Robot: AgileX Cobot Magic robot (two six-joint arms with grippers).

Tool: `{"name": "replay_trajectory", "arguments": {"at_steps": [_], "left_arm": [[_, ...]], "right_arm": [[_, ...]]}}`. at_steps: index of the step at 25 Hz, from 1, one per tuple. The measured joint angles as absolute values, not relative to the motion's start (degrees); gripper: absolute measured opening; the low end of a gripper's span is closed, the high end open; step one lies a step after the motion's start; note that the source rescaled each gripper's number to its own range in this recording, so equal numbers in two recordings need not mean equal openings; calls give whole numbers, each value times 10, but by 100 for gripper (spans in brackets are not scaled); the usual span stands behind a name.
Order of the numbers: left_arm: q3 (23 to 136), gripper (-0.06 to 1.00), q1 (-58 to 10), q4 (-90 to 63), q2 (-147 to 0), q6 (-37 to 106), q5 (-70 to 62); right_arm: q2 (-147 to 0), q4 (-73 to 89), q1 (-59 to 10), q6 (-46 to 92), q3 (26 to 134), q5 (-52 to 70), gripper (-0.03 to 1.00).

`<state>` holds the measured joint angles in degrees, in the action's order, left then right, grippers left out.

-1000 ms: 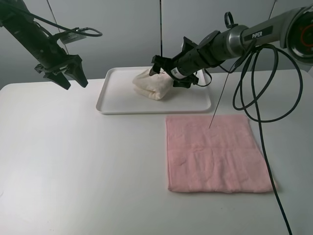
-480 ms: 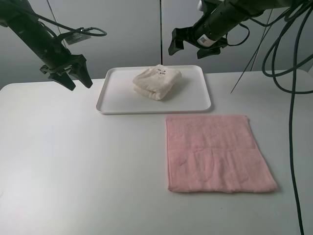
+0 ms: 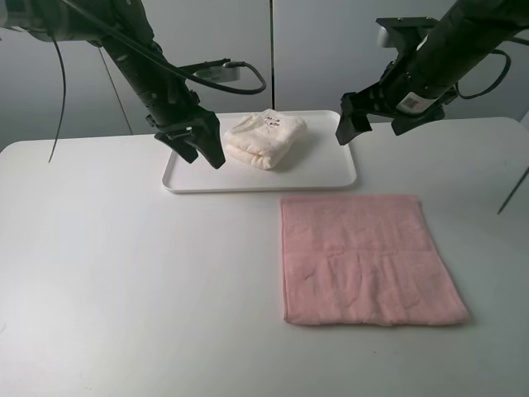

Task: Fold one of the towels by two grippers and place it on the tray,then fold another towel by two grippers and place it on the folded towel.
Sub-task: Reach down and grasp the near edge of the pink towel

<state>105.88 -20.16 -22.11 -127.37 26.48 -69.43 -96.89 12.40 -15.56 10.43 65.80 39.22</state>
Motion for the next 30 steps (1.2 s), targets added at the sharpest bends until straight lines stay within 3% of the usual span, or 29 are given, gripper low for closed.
{"name": "replay_trajectory", "arguments": {"at_steps": [7, 15, 23, 30], "left_arm": [[1059, 86, -297, -213, -1274, 305, -694], [1059, 86, -390, -175, -1274, 329, -694], [1059, 86, -463, -137, -1274, 369, -695], [1059, 86, -430, -135, -1274, 399, -695]], "right_arm": [[-790, 111, -156, 168, 521, 461, 100], [-744, 70, -156, 379, 495, 680, 100], [-743, -5, -156, 579, 475, 684, 100], [-743, -15, -156, 633, 384, 583, 100]]}}
